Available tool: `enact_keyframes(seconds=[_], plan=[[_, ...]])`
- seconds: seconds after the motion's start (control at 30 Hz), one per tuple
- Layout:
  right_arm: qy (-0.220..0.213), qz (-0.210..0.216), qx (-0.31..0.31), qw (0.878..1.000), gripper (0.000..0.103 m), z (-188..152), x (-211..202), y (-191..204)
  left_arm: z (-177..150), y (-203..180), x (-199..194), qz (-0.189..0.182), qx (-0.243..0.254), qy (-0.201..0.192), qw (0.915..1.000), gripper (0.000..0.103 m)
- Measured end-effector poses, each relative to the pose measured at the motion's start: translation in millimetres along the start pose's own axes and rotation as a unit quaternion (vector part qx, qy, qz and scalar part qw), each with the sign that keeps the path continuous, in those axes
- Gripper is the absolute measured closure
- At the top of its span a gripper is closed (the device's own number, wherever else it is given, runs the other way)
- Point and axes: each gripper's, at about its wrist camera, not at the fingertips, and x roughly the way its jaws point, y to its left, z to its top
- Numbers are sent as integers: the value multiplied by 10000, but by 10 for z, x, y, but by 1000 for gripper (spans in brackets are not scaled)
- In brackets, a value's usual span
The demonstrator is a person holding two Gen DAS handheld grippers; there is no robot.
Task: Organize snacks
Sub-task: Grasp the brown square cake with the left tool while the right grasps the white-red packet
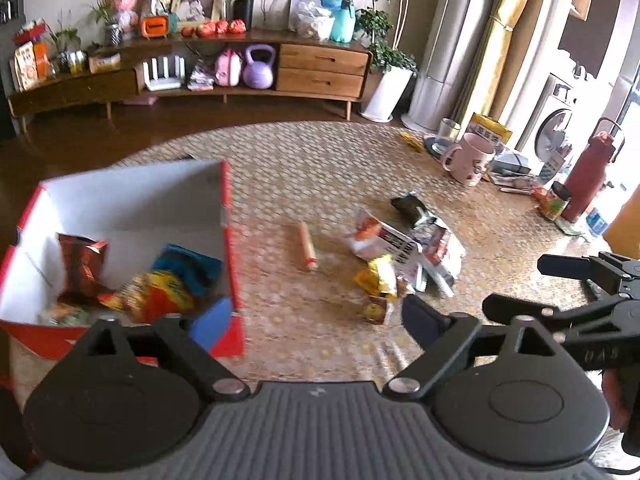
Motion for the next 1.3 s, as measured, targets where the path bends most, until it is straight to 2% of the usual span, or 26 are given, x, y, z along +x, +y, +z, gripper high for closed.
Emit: enact_keyframes(seconds=[0.03,0.3,0.63,1.1,1.3], plan=[[20,-62,54,10000,0,-18,13,-75,-20,-37,48,-42,-3,-28,10000,1],[118,-555,488,9972,0,-59,215,-598,-123,-387,465,10,290,-58,9996,0],[365,-1013,1339,9851,0,42,726,-1099,-237,-637,1021,164,347,142,9992,1],[738,-1314,2025,9676,2,101,1479,-1242,-316,-692,1560,276,431,412,9978,1],[863,-1333,2243,9615,8,109,1661,-1261,-337,-721,1696,269,572,435,9970,1]])
